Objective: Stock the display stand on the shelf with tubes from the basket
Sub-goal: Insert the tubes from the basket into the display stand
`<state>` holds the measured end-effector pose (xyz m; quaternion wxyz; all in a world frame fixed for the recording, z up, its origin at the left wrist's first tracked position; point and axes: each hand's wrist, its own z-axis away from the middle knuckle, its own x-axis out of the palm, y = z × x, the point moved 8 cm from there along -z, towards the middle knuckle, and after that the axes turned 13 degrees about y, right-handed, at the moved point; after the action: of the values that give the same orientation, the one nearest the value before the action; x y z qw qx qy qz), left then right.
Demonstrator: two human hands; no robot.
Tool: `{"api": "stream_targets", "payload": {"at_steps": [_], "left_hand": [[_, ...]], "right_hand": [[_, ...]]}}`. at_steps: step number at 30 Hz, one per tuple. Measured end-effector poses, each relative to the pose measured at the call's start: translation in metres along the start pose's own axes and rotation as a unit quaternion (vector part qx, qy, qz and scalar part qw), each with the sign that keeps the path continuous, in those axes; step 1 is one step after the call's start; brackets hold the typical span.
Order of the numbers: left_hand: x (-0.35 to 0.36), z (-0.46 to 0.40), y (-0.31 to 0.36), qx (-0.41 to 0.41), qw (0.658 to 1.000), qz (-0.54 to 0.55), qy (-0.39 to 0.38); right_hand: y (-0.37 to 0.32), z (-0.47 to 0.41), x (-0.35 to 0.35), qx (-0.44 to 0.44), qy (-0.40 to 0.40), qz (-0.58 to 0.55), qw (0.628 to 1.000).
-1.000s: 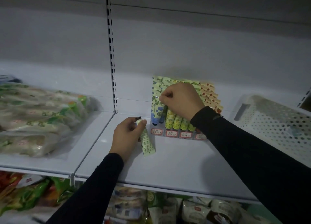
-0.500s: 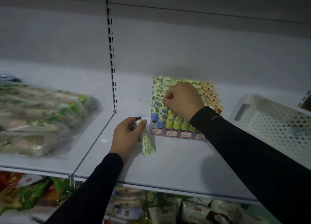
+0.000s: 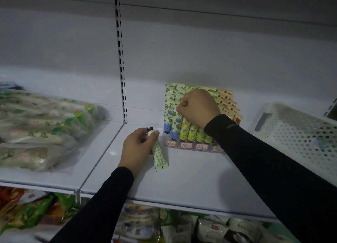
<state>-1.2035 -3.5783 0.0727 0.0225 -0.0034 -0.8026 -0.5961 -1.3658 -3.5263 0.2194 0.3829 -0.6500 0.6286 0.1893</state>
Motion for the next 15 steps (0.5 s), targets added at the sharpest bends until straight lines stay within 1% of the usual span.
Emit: {"api": "stream_targets", "payload": {"at_steps": [15], "left_hand": [[0.0008,0.0009,0.0000,-0.003,1.000,-0.014,-0.003]], "right_hand": [[0.0040,-0.0029,0.0064,0.001,-0.003,-0.006,1.000]]}}
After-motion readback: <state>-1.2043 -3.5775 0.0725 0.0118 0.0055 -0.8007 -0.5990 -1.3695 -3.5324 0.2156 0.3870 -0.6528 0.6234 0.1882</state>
